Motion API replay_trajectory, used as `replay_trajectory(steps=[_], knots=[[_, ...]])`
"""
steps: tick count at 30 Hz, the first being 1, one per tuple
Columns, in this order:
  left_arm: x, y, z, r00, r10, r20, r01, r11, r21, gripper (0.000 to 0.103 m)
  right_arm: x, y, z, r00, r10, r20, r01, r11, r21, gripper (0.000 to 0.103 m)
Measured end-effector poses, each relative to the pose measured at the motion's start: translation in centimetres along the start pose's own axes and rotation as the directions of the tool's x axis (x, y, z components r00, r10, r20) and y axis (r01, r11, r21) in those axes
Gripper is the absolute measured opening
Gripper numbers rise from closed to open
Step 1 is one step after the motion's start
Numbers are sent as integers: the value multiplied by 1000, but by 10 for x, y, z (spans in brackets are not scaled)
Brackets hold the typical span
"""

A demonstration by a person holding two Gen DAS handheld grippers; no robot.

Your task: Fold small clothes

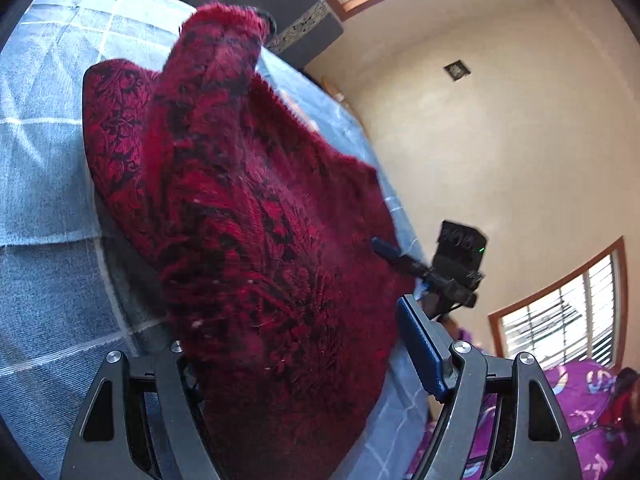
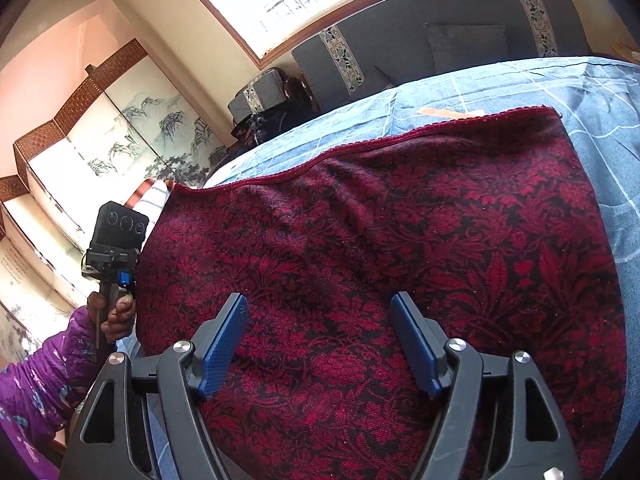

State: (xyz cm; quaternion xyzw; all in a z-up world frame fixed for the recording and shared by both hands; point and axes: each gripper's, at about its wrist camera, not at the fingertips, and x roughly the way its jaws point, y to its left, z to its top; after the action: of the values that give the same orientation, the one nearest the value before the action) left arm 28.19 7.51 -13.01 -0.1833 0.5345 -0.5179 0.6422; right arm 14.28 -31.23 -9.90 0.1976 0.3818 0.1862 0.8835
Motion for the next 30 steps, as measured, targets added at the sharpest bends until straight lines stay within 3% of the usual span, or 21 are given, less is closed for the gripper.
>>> replay_trajectory(steps=[2, 7, 9, 10, 11, 12, 13, 17, 19, 20, 21, 23, 25, 30], knots=[[5, 3, -6, 999, 44, -19, -44, 999, 30, 75, 1, 3, 0, 1000, -6, -2, 6, 1000, -7, 73], [0, 13, 0, 999, -2, 48, 2, 1000, -17, 75, 3, 7, 1, 1000, -14, -2, 14, 1000, -19, 76], [2, 13, 3, 997, 19, 73, -17, 999, -34, 74, 3, 8, 1, 1000, -16, -1, 16, 1000, -20, 76], [5, 10, 3, 996, 43, 78, -39, 998, -42, 69, 2, 8, 0, 1000, -16, 0, 16, 1000, -20, 76], [6, 8, 3, 993, 80, 86, -78, 996, -37, 47, 2, 8, 1, 1000, -15, -1, 15, 1000, -21, 76], [7, 3, 2, 986, 132, 98, -130, 991, -28, 36, 2, 8, 1, 1000, -14, -1, 14, 1000, -20, 76], [7, 0, 1, 979, 170, 111, -168, 985, -27, 30, 2, 8, 0, 1000, -13, -1, 13, 1000, -19, 76], [9, -20, 1, 960, 248, 130, -244, 969, -48, 29, 0, 9, 4, 1000, -15, -7, 15, 1000, 26, 77], [12, -30, 4, 956, 271, 115, -266, 962, -56, 29, -4, 17, 13, 999, 50, 17, -51, 997, 55, 76], [12, -35, 5, 951, 289, 108, -285, 957, -52, 29, -3, 25, 19, 999, 47, 12, -47, 998, 38, 75], [12, -39, 7, 946, 307, 102, -303, 951, -53, 29, -1, 35, 25, 999, 41, 5, -41, 999, 9, 71], [13, -49, 9, 939, 330, 91, -326, 943, -63, 29, 6, 53, 38, 999, 51, -5, -51, 998, -45, 49], [17, -60, 11, 930, 358, 79, -353, 933, -64, 28, 25, 62, 51, 999, 14, -52, -17, 998, -65, 10], [24, -84, 19, 921, 388, 34, -381, 917, -121, 28, 82, 47, 77, 989, 29, -145, -27, 1000, 16, 8]])
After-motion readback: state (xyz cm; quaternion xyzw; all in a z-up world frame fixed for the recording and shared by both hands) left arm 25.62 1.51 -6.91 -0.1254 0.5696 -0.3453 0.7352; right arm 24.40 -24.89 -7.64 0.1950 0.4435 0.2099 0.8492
